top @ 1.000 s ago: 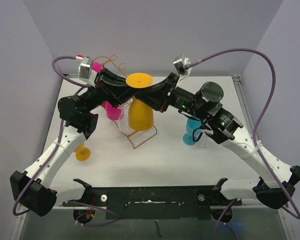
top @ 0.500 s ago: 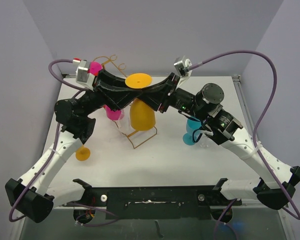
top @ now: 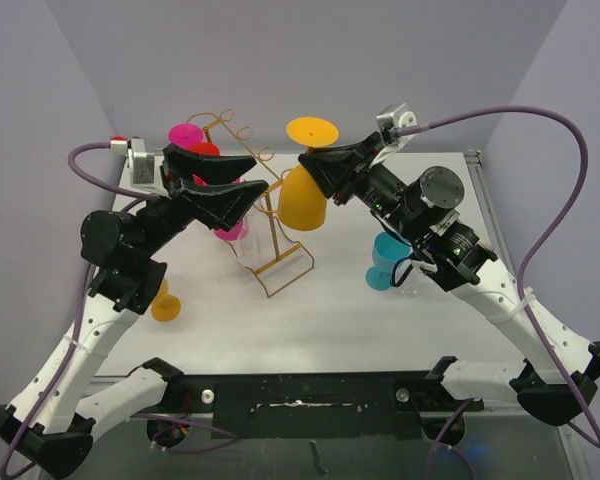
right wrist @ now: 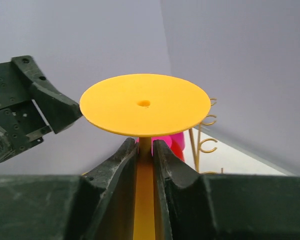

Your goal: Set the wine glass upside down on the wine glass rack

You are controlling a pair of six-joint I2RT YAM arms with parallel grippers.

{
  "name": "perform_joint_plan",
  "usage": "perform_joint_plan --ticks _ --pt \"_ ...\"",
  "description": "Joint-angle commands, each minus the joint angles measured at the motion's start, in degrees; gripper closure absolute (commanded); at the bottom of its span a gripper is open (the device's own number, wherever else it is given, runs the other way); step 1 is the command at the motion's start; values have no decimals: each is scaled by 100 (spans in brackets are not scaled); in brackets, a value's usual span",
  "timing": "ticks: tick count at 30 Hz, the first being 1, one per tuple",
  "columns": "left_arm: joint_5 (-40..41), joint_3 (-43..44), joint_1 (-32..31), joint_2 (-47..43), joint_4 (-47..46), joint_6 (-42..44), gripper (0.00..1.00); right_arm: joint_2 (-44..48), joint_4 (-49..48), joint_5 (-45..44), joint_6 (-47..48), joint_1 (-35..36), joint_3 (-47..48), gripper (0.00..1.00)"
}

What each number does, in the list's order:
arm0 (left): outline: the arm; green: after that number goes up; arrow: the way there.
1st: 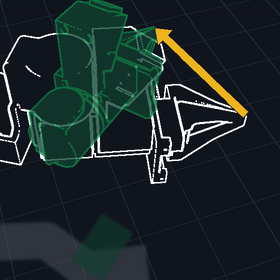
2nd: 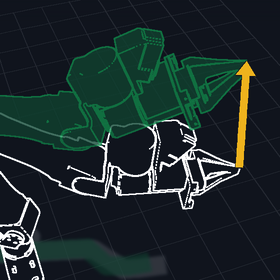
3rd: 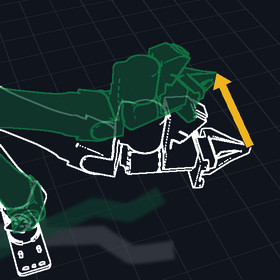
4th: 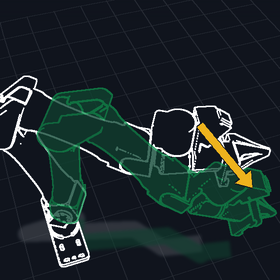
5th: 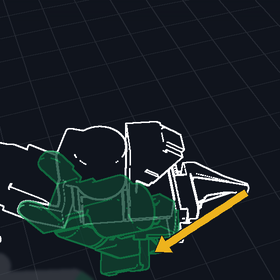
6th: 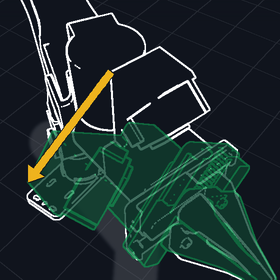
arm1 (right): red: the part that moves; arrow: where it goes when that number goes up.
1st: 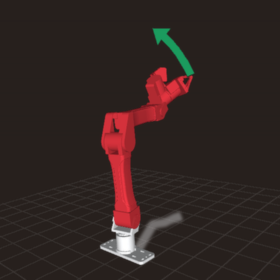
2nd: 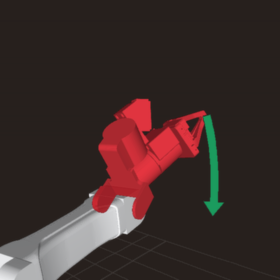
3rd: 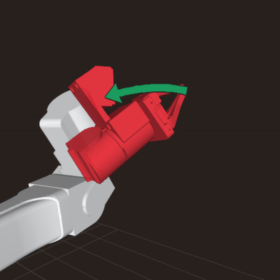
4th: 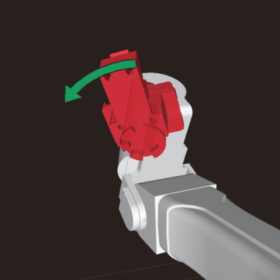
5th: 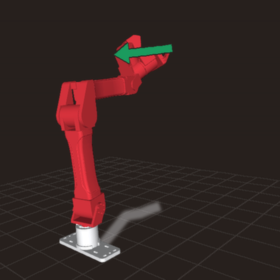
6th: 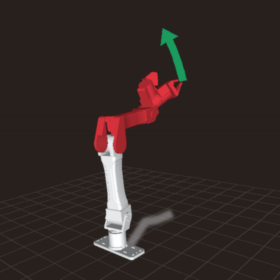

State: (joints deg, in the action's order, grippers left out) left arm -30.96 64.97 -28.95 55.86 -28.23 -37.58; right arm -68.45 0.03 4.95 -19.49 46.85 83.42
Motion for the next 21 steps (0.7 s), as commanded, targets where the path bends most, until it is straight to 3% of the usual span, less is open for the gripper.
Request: perform_joint_plan --ticks 1,11,21 --pt "1106 283 -23 -415 1114 1150 44 153 -319 -835 661 -80 171 100" --pt "2057 191 -23 -1014 1817 1860 43 -389 -523 -724 1014 -850 703 100" --pt "2990 49 -23 -1290 2322 2506 43 -1745 -1084 573 879 -2069 1377 100"
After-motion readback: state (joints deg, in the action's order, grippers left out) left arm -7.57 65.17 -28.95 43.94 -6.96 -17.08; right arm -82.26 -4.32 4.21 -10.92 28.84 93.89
